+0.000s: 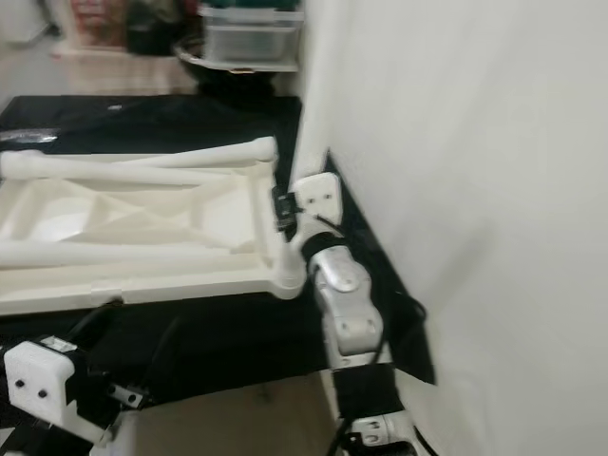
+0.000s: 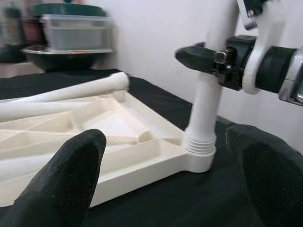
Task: Building children table
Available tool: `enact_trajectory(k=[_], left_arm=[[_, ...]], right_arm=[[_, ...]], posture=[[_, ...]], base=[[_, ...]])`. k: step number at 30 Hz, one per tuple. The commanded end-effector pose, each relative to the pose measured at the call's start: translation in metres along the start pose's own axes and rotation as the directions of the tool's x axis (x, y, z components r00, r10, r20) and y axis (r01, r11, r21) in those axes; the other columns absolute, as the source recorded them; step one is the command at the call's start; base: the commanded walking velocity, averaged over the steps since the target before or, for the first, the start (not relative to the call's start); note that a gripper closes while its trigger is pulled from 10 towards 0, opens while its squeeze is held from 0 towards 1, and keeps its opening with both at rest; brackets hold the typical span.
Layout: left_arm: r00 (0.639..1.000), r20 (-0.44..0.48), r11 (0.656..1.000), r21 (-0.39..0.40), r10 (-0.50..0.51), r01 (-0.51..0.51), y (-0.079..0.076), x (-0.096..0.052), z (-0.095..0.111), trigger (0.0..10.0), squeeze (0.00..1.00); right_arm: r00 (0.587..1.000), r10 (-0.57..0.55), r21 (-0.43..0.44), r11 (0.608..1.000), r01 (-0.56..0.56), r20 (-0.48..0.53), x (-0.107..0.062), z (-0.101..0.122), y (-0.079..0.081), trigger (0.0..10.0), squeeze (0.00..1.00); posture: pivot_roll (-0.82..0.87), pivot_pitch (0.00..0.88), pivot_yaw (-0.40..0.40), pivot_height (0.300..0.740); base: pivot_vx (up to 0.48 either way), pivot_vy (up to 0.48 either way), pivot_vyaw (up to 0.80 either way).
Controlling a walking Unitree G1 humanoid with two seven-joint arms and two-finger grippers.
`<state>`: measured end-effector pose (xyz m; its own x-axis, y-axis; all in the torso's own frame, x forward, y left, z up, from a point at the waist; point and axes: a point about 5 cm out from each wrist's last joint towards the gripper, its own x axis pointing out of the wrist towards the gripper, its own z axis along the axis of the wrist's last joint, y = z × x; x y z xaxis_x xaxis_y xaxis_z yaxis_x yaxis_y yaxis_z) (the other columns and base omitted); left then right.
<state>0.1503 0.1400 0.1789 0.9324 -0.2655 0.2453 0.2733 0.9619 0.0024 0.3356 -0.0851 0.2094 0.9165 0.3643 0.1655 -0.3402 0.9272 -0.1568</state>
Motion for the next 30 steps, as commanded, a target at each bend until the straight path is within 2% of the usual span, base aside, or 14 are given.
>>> enact_trajectory(k=[1,2,3,8,9,10,11,14,18,19,21,23,24,30], left_arm=[[1.0,-0.027,1.0,-0.017,0.007,-0.007,0.0,-0.001,-0.004,10.0,0.0],[0.999,-0.032,1.0,-0.014,0.011,-0.011,0.0,-0.002,-0.004,10.0,0.0],[0.999,-0.033,1.0,-0.012,0.019,-0.019,0.002,-0.002,-0.004,10.0,0.0],[0.999,-0.03,0.999,-0.008,0.031,-0.031,0.004,-0.001,-0.004,10.0,0.0],[0.999,-0.026,0.999,-0.004,0.032,-0.032,0.004,0.0,-0.003,10.0,0.0],[0.999,-0.026,0.999,-0.004,0.032,-0.032,0.004,0.0,-0.003,10.0,0.0],[0.999,-0.021,0.999,-0.001,0.035,-0.035,0.004,0.002,-0.003,10.0,0.0],[0.999,-0.014,0.999,0.003,0.046,-0.046,0.007,0.004,-0.004,10.0,0.0],[0.999,-0.005,0.999,0.006,0.042,-0.042,0.006,0.006,-0.002,10.0,0.0],[0.999,-0.005,0.999,0.006,0.042,-0.042,0.006,0.006,-0.002,10.0,0.0],[0.999,-0.003,0.999,0.004,0.041,-0.041,0.005,0.007,-0.002,10.0,0.0],[0.999,-0.002,0.999,0.003,0.041,-0.041,0.005,0.008,-0.002,10.0,0.0],[0.999,-0.001,0.999,0.004,0.041,-0.041,0.005,0.008,-0.002,10.0,0.0],[0.999,0.007,0.999,0.008,0.044,-0.044,0.007,0.009,0.0,10.0,0.0]], right_arm=[[0.99,0.036,-0.072,0.996,-0.046,-0.137,-0.006,-0.029,0.009,10.0,0.0],[0.991,0.055,-0.052,0.997,-0.062,-0.124,-0.006,-0.026,0.012,10.0,0.97],[0.991,0.086,-0.024,0.996,-0.088,-0.1,-0.006,-0.021,0.012,10.0,1.0],[0.969,0.247,0.019,0.969,-0.247,0.001,-0.003,-0.004,0.009,10.0,1.0],[0.95,0.312,0.008,0.95,-0.312,0.024,-0.002,0.001,0.003,10.0,0.86],[0.95,0.312,0.008,0.95,-0.312,0.024,-0.002,0.001,0.003,10.0,0.86],[0.925,0.379,0.007,0.925,-0.379,0.032,-0.001,0.005,-0.006,10.0,0.0],[0.877,0.479,-0.037,0.878,-0.478,0.025,0.003,0.011,-0.023,10.0,0.0],[0.794,0.605,-0.027,0.796,-0.605,0.052,0.004,0.02,-0.029,10.0,0.0],[0.794,0.605,-0.027,0.796,-0.605,0.052,0.004,0.02,-0.029,10.0,0.0],[0.698,0.711,0.007,0.7,-0.714,0.079,0.004,0.03,-0.033,10.0,0.0],[0.68,0.728,0.017,0.681,-0.732,0.089,0.005,0.032,-0.034,9.9,0.0],[0.664,0.742,0.027,0.665,-0.747,0.096,0.005,0.033,-0.035,0.0,0.0],[0.61,0.785,0.041,0.61,-0.791,0.108,0.002,0.032,-0.03,0.0,0.0]], posture=[[0.09,0.091,-0.098,0.74],[0.08,0.089,-0.096,0.74],[0.08,0.089,-0.095,0.74],[0.08,0.092,-0.094,0.74],[0.09,0.09,-0.098,0.74],[0.09,0.09,-0.098,0.74],[0.09,0.089,-0.102,0.74],[0.09,0.084,-0.101,0.74],[0.09,0.079,-0.104,0.74],[0.09,0.079,-0.104,0.74],[0.09,0.077,-0.11,0.74],[0.1,0.077,-0.109,0.74],[0.1,0.075,-0.108,0.74],[0.1,0.074,-0.11,0.74]], base=[[0.0,0.0,0.0],[0.0,0.0,0.0],[0.0,0.0,0.0],[0.0,0.0,0.0],[0.0,0.0,0.0],[0.0,0.0,0.0],[0.0,0.0,0.0],[0.0,0.0,0.0],[0.0,0.0,0.0],[0.0,0.0,0.0],[0.0,0.0,0.0],[0.0,0.0,0.0],[0.0,0.0,0.0],[0.0,0.0,0.0]])
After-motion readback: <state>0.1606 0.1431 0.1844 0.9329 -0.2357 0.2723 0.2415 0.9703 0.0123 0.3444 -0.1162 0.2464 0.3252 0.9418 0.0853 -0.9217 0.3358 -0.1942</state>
